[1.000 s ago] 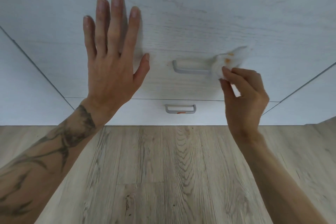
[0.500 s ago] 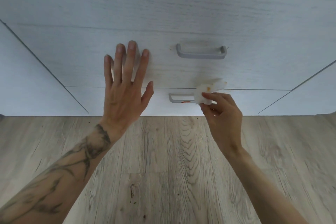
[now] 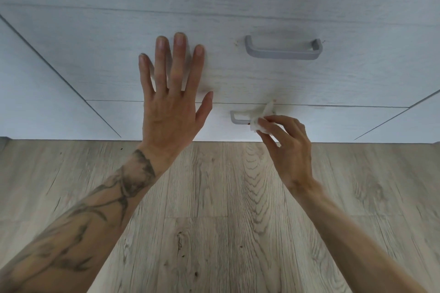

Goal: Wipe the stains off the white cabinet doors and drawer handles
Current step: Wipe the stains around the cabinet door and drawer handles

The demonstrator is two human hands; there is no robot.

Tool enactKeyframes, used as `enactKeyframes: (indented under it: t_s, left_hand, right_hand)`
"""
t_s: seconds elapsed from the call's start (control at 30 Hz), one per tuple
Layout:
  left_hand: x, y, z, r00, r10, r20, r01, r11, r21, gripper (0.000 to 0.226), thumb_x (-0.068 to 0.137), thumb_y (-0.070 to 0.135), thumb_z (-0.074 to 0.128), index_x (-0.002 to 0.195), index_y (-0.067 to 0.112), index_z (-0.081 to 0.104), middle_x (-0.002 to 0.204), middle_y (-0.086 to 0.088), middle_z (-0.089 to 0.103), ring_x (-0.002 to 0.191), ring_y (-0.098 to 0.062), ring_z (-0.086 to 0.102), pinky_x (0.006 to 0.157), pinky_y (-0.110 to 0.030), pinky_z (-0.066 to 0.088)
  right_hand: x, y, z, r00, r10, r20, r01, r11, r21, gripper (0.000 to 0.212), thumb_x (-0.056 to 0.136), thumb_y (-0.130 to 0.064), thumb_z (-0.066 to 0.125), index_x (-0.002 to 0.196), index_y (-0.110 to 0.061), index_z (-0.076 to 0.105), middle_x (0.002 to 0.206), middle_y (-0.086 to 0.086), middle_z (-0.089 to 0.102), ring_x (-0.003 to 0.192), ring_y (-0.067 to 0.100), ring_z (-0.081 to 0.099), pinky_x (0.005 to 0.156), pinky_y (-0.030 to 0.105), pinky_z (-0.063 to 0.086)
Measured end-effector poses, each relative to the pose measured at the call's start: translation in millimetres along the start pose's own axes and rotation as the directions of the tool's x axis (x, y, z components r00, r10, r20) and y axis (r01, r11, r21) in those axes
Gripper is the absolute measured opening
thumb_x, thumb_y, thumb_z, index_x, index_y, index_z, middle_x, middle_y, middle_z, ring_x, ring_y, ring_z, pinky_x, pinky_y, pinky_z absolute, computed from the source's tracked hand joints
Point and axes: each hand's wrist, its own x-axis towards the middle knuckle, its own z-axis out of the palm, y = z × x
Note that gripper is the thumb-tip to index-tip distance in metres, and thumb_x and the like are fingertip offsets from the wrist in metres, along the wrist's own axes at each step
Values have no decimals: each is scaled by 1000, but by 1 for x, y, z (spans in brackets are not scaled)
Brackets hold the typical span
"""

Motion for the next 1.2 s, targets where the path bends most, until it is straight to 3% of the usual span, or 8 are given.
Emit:
enactKeyframes:
  t_s: [0.23, 0.33, 0.43, 0.63, 0.77, 0.97, 1.1, 1.2]
  left_hand:
    - [2, 1, 1, 1000, -9, 4, 9, 1000, 30, 74, 111, 50, 45, 165, 7, 18, 166, -30, 24, 153, -54, 23, 125, -69, 17]
    - [1, 1, 1, 1000, -11, 0, 11, 999, 32, 74, 111, 50, 45, 165, 6, 19, 166, -30, 24, 153, -54, 23, 125, -69, 16]
    - [2, 1, 0, 1000, -19, -3, 19, 999, 27, 73, 111, 50, 45, 164, 5, 23, 165, -31, 26, 152, -55, 24, 125, -70, 17]
    - [2, 1, 1, 1000, -15, -10, 15, 999, 28, 73, 111, 50, 46, 164, 6, 23, 165, -30, 25, 152, -55, 25, 124, -69, 16]
    - [0, -2, 1, 1000, -5, 4, 5, 1000, 25, 75, 110, 50, 47, 166, 8, 18, 167, -27, 20, 153, -53, 22, 126, -69, 16]
    - [0, -3, -1, 1000, -1, 3, 1, 1000, 18, 74, 111, 49, 45, 166, 8, 19, 167, -27, 23, 154, -51, 21, 126, -68, 17]
    - [0, -3, -2, 1000, -5, 17, 5, 1000, 23, 74, 111, 50, 44, 166, 8, 18, 168, -27, 20, 155, -51, 18, 126, -68, 15]
    - [0, -2, -2, 1000, -6, 27, 5, 1000, 21, 75, 111, 50, 42, 167, 9, 16, 169, -26, 19, 155, -51, 18, 126, -68, 16]
  right_hand:
    - [14, 0, 12, 992, -129, 2, 129, 992, 1, 14, 89, -10, 84, 102, -14, 82, 99, -1, 77, 89, 23, 69, 92, 36, 44]
    - [12, 13, 4, 996, -93, -15, 93, 996, -8, 15, 88, -13, 84, 104, -13, 83, 99, -1, 77, 93, 27, 68, 93, 40, 44]
    - [14, 2, 10, 999, -52, -13, 52, 998, 41, 15, 87, -12, 85, 102, -12, 83, 95, 0, 77, 91, 26, 67, 93, 32, 41]
    - [27, 7, 11, 975, -215, 56, 213, 976, 44, 15, 88, -19, 85, 103, -16, 83, 94, -5, 76, 96, 22, 62, 94, 32, 39]
    - [20, 4, 10, 998, -58, 10, 58, 997, 50, 14, 85, -18, 87, 99, -16, 85, 92, -5, 76, 98, 21, 57, 93, 33, 36]
    - [28, -9, 21, 989, -117, 85, 113, 992, 50, 13, 88, -23, 84, 100, -21, 84, 95, -9, 77, 101, 22, 59, 96, 32, 34]
    - [18, -5, -7, 995, 91, 29, -93, 992, 90, 12, 93, -18, 81, 104, -21, 78, 95, -11, 73, 102, 14, 58, 92, 39, 45]
    - [23, -23, -16, 952, 306, -30, -288, 921, 261, 19, 100, -17, 70, 106, -29, 57, 84, -22, 65, 90, 4, 62, 88, 21, 45]
